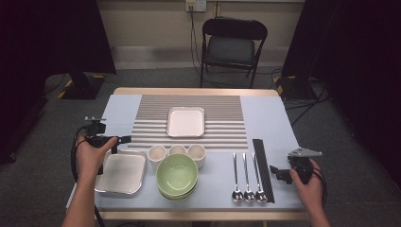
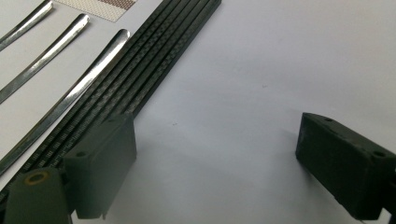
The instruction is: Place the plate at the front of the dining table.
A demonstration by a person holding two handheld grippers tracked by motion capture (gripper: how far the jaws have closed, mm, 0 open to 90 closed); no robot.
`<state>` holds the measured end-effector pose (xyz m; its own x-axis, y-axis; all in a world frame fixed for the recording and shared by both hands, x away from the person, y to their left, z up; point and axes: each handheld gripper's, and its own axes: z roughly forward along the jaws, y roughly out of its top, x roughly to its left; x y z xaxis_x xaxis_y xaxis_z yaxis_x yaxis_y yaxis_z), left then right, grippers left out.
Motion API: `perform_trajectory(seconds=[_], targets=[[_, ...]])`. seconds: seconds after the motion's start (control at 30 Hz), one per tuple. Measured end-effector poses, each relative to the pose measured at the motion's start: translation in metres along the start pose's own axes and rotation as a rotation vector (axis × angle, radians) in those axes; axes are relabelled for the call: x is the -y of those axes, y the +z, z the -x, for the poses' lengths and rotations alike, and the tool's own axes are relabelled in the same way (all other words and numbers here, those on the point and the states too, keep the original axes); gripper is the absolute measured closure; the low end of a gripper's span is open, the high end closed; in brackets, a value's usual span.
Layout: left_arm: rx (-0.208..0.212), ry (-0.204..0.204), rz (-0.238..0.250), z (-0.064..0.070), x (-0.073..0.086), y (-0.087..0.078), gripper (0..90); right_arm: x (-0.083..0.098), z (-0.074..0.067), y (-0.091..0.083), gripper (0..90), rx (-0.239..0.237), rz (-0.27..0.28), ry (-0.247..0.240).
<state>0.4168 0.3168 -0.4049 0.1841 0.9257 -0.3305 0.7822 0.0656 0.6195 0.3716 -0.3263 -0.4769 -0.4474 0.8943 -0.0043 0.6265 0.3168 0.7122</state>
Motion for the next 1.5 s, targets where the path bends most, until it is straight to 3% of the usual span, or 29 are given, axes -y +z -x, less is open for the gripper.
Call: perform_trajectory(seconds=[0.73,1.5], targets=[[0.012,0.011,0.003,-0.004,0.018,-0.004,23.0,0.000,0.000,0.000,11.1,0.001,0.001,0.001],[0.024,0.073,0.020,-0.003,0.032,-0.011,20.3,0.000,0.000,0.000,11.1,-0.002,-0.001,0.002]])
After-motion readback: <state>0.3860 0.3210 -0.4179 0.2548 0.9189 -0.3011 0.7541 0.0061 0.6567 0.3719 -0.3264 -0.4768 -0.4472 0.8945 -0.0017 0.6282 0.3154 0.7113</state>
